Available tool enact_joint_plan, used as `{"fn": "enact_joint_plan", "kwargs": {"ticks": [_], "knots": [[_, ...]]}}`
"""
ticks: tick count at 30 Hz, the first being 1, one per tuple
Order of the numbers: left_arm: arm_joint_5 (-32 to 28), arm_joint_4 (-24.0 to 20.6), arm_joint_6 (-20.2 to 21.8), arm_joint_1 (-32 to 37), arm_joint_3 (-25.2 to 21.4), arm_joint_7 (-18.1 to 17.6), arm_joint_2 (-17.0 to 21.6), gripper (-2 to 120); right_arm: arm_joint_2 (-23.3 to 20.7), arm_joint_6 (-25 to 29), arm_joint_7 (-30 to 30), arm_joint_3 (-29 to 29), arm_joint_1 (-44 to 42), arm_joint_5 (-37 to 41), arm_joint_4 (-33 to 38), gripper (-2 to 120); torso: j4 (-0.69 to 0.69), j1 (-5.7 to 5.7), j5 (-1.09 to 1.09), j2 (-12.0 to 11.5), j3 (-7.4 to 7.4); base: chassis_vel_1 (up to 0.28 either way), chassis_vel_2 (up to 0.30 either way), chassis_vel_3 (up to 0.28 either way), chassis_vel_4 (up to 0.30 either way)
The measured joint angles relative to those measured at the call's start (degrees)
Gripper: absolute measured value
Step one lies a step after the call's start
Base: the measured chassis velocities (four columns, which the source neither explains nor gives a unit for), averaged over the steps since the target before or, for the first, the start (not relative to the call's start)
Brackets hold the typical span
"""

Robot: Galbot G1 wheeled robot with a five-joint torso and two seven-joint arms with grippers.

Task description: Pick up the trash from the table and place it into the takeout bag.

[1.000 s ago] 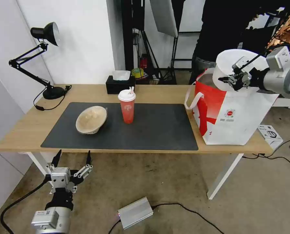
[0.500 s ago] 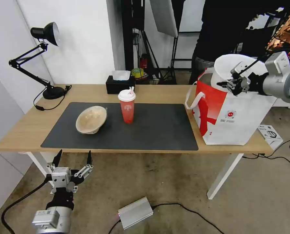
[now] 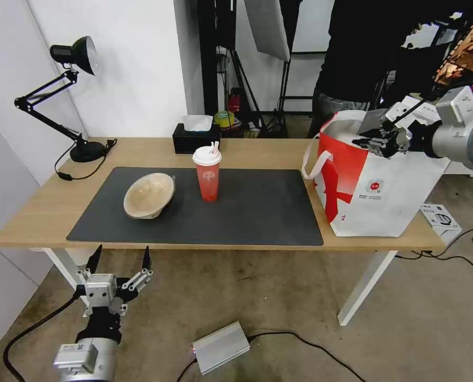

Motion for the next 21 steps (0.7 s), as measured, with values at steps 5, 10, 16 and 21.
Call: {"fn": "enact_joint_plan", "kwargs": {"ticks": [5,10,16,21], "knots": [[0.02,-0.14,-0.03,0.12,-0.01,0.01,-0.01,100,0.01,-0.04,0.0,0.47,0.17,0.09,-0.02,62,0.0,0.0,0.0,0.0,0.0,0.0,0.0,0.0,0.0],[0.04,-0.19,-0.03,0.14,-0.01,0.03,0.0,100,0.0,-0.07,0.01,0.64,0.19,0.24,0.12,80,0.0,0.0,0.0,0.0,0.0,0.0,0.0,0.0,0.0],[0.05,-0.25,-0.05,0.15,0.03,0.04,0.04,100,0.12,-0.11,0.87,1.49,0.67,1.49,0.43,89,0.0,0.0,0.0,0.0,0.0,0.0,0.0,0.0,0.0],[0.05,-0.28,-0.06,0.15,-0.02,0.04,0.09,100,0.95,-0.16,3.24,2.18,2.68,4.6,1.17,89,0.0,0.0,0.0,0.0,0.0,0.0,0.0,0.0,0.0]]}}
